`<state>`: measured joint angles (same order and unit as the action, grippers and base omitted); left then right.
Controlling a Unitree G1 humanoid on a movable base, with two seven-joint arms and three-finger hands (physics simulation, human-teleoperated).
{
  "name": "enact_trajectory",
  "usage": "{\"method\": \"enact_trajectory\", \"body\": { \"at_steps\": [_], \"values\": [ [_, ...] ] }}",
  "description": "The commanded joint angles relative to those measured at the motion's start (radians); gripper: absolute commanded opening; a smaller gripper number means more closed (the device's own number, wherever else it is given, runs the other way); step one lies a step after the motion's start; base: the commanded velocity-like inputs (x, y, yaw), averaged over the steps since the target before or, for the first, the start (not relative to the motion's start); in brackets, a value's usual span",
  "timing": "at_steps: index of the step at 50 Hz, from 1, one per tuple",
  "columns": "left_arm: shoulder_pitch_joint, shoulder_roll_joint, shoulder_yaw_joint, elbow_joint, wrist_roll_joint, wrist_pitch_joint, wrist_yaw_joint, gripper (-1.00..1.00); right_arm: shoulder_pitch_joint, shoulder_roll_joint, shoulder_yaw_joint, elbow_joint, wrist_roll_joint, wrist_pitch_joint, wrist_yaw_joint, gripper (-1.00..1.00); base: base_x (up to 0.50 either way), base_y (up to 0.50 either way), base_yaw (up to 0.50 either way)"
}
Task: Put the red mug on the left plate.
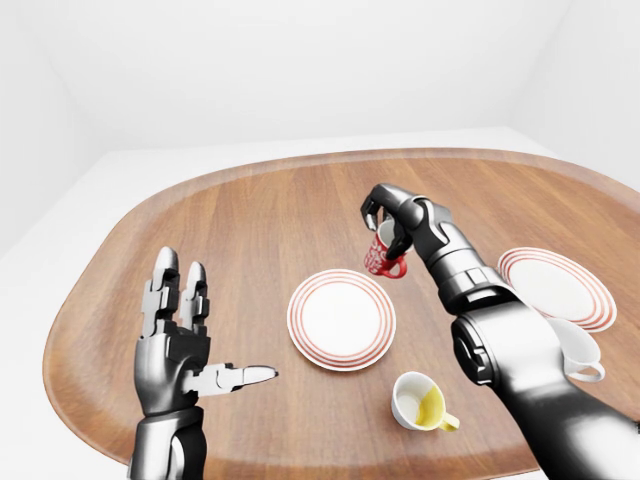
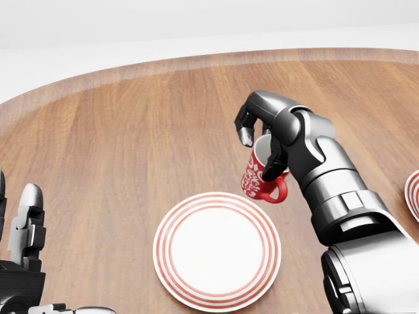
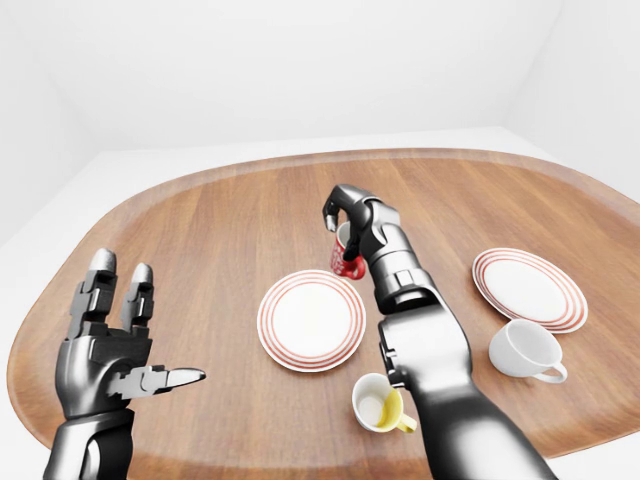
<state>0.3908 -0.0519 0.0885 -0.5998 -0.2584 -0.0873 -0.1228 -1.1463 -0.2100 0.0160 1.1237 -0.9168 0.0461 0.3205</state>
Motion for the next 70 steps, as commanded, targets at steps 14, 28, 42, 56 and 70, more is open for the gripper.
{"method": "enact_trajectory", "body": {
  "at_steps": [14,28,42,56,70],
  "values": [
    [-0.002,-0.003,0.005,0.013,-0.005,0.000,-0.012,1.00,-0.009,0.220,0.036,0.244,-0.094,-0.067,-0.122,-1.00,0.00,0.00,0.00],
    [-0.010,-0.003,0.020,0.029,-0.017,0.000,-0.019,1.00,0.044,0.281,0.010,0.265,-0.161,-0.025,-0.201,-1.00,0.00,0.00,0.00],
    [-0.013,-0.010,0.049,0.035,-0.037,0.000,-0.034,1.00,0.101,0.321,-0.011,0.276,-0.266,0.015,-0.270,-1.00,0.00,0.00,0.00],
    [-0.019,-0.017,0.069,0.039,-0.044,0.000,-0.044,1.00,0.151,0.336,-0.046,0.282,-0.385,0.039,-0.356,-1.00,0.00,0.00,0.00],
    [-0.028,-0.019,0.083,0.048,-0.052,0.000,-0.051,1.00,0.143,0.350,-0.070,0.282,-0.394,0.007,-0.487,-1.00,0.00,0.00,0.00]
  ]
}}
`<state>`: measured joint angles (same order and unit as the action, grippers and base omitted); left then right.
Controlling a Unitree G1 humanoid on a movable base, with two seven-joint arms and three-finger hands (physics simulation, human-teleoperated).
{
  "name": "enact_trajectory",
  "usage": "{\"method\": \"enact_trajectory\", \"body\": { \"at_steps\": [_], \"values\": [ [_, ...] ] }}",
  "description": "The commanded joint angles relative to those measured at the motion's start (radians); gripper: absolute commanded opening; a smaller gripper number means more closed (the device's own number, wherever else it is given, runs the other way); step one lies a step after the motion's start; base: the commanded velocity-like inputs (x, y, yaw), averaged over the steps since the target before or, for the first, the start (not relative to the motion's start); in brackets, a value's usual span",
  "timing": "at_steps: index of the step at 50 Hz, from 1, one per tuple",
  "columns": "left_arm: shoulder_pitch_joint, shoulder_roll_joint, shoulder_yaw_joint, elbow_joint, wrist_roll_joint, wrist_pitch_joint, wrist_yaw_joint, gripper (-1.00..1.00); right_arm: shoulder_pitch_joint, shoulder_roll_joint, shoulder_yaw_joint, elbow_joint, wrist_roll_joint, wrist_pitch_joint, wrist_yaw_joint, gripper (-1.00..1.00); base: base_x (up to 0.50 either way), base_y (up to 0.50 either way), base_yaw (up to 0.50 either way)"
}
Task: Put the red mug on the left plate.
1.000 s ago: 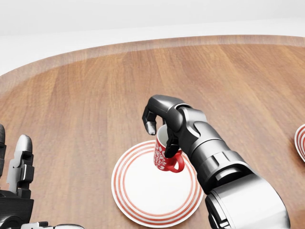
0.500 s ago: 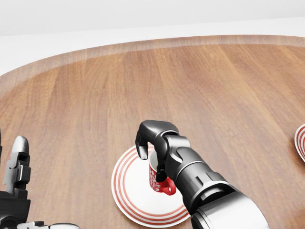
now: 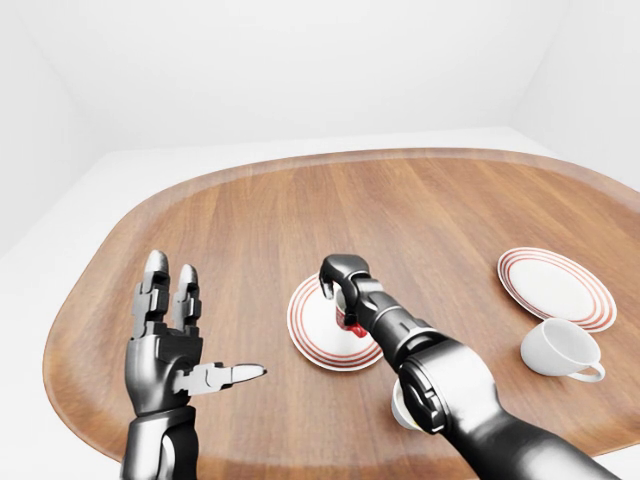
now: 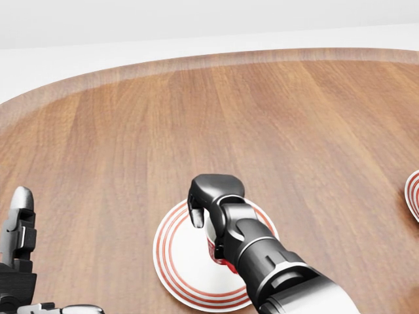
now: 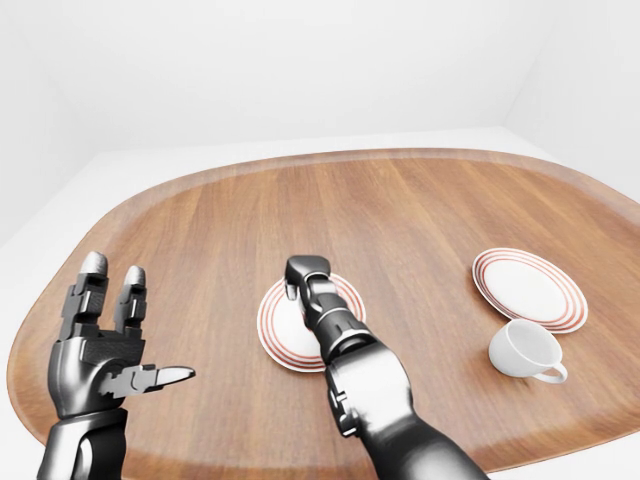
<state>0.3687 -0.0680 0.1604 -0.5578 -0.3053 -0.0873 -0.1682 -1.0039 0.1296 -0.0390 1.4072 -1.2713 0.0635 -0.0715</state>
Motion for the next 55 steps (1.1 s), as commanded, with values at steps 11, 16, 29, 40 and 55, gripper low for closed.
{"method": "enact_trajectory", "body": {
  "at_steps": [11,16,29,40,55],
  "values": [
    [-0.008,-0.004,0.010,0.008,-0.003,0.000,-0.007,1.00,-0.001,0.009,-0.031,-0.003,0.006,-0.048,-0.099,-1.00,0.00,0.00,0.00],
    [-0.008,-0.003,0.011,0.010,-0.004,0.000,-0.007,1.00,0.011,0.005,-0.041,-0.002,0.026,-0.049,-0.061,-1.00,0.00,0.00,0.00],
    [-0.010,-0.002,0.015,0.013,-0.006,0.000,-0.009,1.00,0.042,0.002,-0.051,0.000,0.030,-0.023,-0.038,-1.00,0.00,0.00,0.00],
    [-0.013,-0.003,0.019,0.015,-0.008,0.000,-0.010,1.00,0.053,0.017,-0.045,0.001,0.010,-0.016,-0.056,-1.00,0.00,0.00,0.00],
    [-0.021,-0.003,0.028,0.020,-0.012,0.000,-0.011,1.00,0.047,0.020,-0.055,0.001,-0.006,-0.001,-0.091,-1.00,0.00,0.00,0.00]
  ]
}}
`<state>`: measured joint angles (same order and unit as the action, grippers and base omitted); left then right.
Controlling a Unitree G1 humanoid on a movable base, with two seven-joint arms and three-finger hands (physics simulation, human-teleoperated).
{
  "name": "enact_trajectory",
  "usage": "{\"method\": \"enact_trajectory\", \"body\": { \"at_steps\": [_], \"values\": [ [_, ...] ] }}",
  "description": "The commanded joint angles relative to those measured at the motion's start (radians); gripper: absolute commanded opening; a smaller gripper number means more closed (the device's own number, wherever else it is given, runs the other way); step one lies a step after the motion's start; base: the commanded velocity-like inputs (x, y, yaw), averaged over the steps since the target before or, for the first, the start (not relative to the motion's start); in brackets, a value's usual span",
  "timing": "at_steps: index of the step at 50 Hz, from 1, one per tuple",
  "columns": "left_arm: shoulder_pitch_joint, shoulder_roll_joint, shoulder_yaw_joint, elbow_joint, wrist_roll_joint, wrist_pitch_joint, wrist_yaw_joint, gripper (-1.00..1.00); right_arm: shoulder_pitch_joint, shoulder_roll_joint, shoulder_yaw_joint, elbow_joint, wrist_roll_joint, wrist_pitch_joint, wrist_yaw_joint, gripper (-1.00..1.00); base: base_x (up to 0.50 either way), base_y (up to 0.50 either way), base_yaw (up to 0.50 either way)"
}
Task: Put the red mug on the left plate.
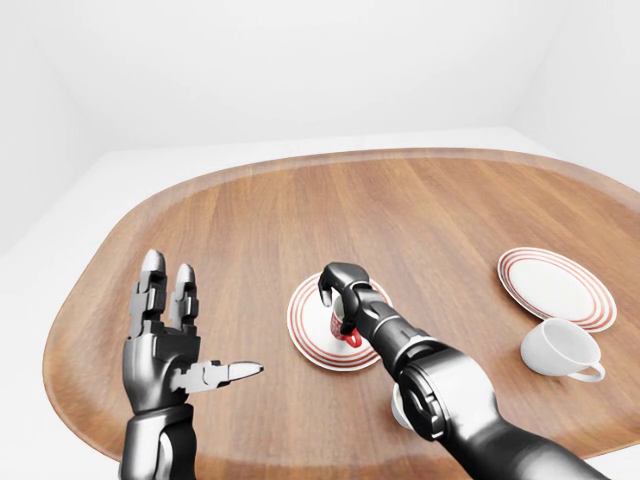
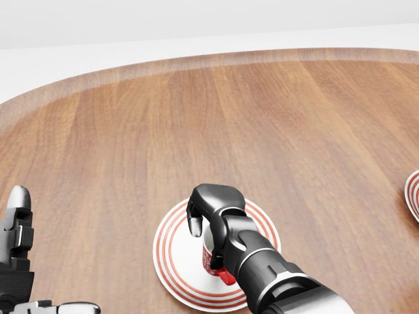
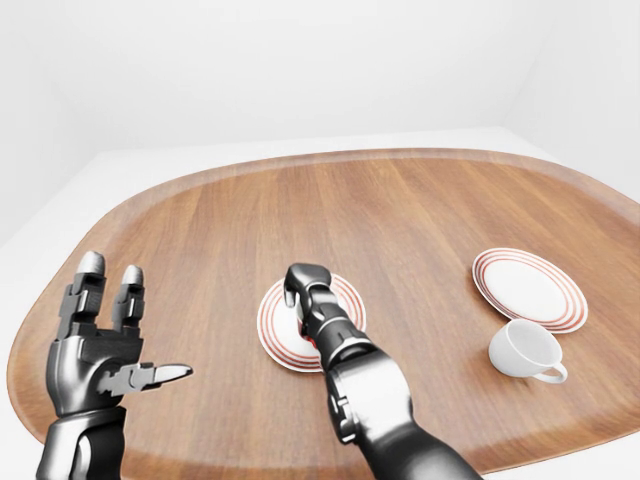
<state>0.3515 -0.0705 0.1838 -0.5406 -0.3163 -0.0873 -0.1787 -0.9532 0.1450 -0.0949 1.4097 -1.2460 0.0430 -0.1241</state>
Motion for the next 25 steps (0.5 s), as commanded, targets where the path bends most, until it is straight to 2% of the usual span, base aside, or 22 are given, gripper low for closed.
{"method": "enact_trajectory", "body": {
  "at_steps": [1,13,25],
  "values": [
    [-0.004,0.000,0.005,0.004,-0.002,0.000,-0.001,1.00,-0.004,0.004,0.001,-0.002,-0.034,0.021,-0.040,-1.00,0.00,0.00,0.00],
    [-0.005,-0.001,0.007,0.004,-0.002,0.000,-0.002,1.00,-0.006,0.004,0.001,-0.002,-0.049,0.025,-0.078,-1.00,0.00,0.00,0.00],
    [-0.007,-0.001,0.010,0.010,-0.002,0.000,-0.004,1.00,0.003,0.002,-0.007,-0.001,-0.046,0.021,-0.058,-1.00,0.00,0.00,0.00]
  ]
}}
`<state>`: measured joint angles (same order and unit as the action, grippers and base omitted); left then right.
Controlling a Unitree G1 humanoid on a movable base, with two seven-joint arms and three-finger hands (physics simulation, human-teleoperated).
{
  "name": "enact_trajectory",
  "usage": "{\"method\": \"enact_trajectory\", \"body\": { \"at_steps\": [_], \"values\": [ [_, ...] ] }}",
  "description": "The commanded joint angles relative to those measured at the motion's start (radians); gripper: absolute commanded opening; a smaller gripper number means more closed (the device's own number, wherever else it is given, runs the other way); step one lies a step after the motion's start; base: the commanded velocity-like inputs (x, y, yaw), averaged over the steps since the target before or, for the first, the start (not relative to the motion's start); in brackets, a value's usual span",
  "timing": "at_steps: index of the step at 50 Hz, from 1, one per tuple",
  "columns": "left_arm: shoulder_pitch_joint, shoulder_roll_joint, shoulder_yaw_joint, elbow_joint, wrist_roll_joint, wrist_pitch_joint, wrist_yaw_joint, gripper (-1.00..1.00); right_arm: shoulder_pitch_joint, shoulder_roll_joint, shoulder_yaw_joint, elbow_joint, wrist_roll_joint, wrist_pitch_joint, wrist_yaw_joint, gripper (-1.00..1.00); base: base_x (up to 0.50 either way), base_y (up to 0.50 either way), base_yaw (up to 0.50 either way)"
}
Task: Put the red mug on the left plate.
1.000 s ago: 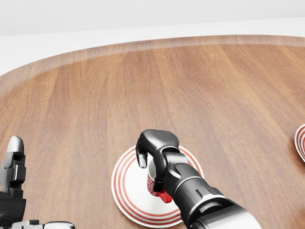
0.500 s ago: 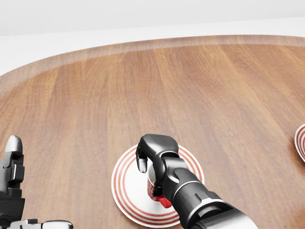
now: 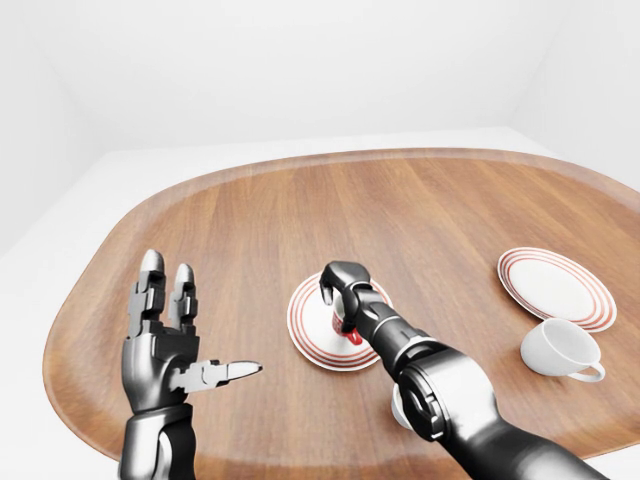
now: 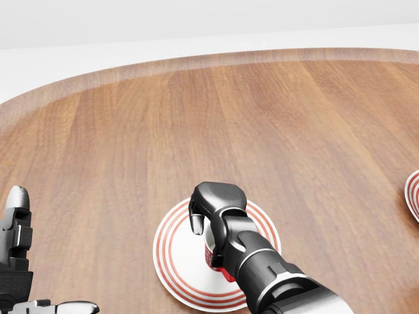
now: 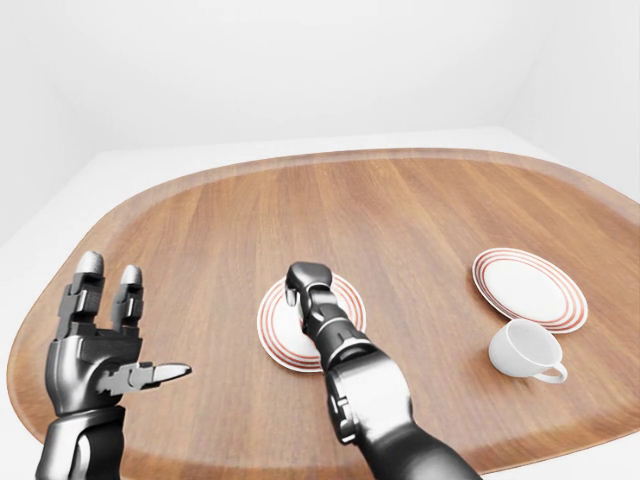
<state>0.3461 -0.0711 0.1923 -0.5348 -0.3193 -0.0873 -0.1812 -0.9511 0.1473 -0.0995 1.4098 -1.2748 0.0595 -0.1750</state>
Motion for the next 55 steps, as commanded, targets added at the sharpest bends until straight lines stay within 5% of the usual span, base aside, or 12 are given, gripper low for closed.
{"method": "enact_trajectory", "body": {
  "at_steps": [1,10,11,12,13,43,48,50,52,55],
  "values": [
    [-0.001,-0.001,0.001,0.004,0.001,0.000,-0.001,1.00,0.001,-0.001,-0.003,-0.002,-0.016,0.004,-0.007,-1.00,0.00,0.00,0.00],
    [0.000,-0.001,0.000,0.004,0.001,0.000,-0.002,1.00,0.002,0.000,-0.003,-0.002,-0.012,0.002,-0.003,-1.00,0.00,0.00,0.00],
    [0.000,0.000,0.000,0.005,0.001,0.000,-0.002,1.00,0.005,0.000,0.001,-0.001,-0.018,0.009,0.002,-0.73,0.00,0.00,0.00],
    [0.000,0.000,0.001,0.005,0.000,0.000,-0.002,1.00,0.006,0.000,0.002,-0.001,-0.020,0.013,0.016,0.80,0.00,0.00,0.00],
    [0.000,0.000,0.001,0.006,0.000,0.000,-0.002,1.00,0.005,0.001,-0.001,-0.001,-0.018,0.014,0.014,1.00,0.00,0.00,0.00],
    [0.002,0.001,-0.008,0.008,0.007,0.000,-0.001,1.00,0.016,0.001,0.000,-0.001,-0.040,0.027,0.028,1.00,0.00,0.00,0.00],
    [0.004,0.002,-0.004,-0.001,0.004,0.000,0.000,1.00,-0.036,0.006,-0.010,-0.008,0.042,-0.064,0.146,1.00,0.00,0.00,0.00],
    [0.011,-0.001,-0.008,-0.014,0.006,0.000,0.001,1.00,-0.151,0.003,-0.044,-0.023,0.170,-0.147,0.290,1.00,0.00,0.00,0.00],
    [0.021,-0.005,-0.017,-0.028,0.013,0.000,0.000,1.00,-0.218,0.000,-0.027,-0.036,0.261,-0.147,0.350,1.00,0.00,0.00,0.00],
    [0.028,-0.007,-0.026,-0.040,0.018,0.000,0.002,1.00,-0.449,-0.029,-0.097,-0.105,0.580,-0.147,0.579,1.00,0.00,0.00,0.00]
  ]
}}
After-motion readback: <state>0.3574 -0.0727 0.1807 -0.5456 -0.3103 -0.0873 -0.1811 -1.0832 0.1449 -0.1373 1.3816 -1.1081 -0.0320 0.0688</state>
